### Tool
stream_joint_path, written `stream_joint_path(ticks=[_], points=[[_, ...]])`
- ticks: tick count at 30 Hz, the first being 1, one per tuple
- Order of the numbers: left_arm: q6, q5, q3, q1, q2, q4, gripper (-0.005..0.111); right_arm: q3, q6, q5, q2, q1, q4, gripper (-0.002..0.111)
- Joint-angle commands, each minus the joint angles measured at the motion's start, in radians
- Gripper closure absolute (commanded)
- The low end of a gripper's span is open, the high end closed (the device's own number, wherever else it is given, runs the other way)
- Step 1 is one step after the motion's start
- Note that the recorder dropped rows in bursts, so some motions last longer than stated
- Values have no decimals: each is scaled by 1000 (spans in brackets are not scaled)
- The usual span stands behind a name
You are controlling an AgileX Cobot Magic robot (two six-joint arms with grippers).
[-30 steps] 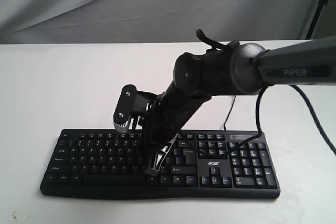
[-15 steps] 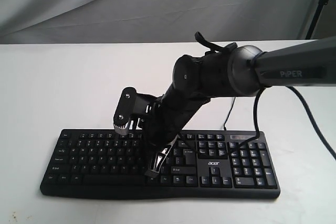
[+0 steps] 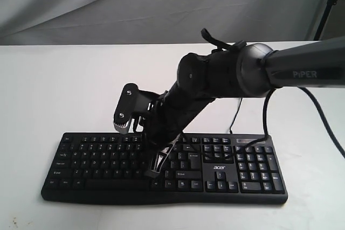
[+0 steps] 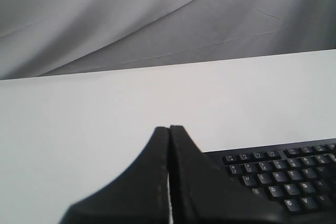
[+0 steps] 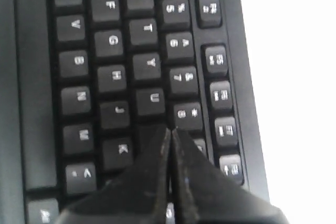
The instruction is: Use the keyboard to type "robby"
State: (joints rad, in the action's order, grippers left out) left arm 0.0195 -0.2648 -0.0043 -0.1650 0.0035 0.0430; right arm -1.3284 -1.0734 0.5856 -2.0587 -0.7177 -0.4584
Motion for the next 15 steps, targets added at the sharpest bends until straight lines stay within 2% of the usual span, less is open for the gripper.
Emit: stream_joint_path(ticks=[1, 8, 15], points=[[3, 5, 4, -6, -3, 5, 107, 4, -37, -29, 12, -29, -67, 108], [3, 5, 4, -6, -3, 5, 107, 4, -157, -35, 7, -88, -225, 108], [3, 5, 4, -6, -3, 5, 107, 4, -157, -84, -27, -122, -244, 108]])
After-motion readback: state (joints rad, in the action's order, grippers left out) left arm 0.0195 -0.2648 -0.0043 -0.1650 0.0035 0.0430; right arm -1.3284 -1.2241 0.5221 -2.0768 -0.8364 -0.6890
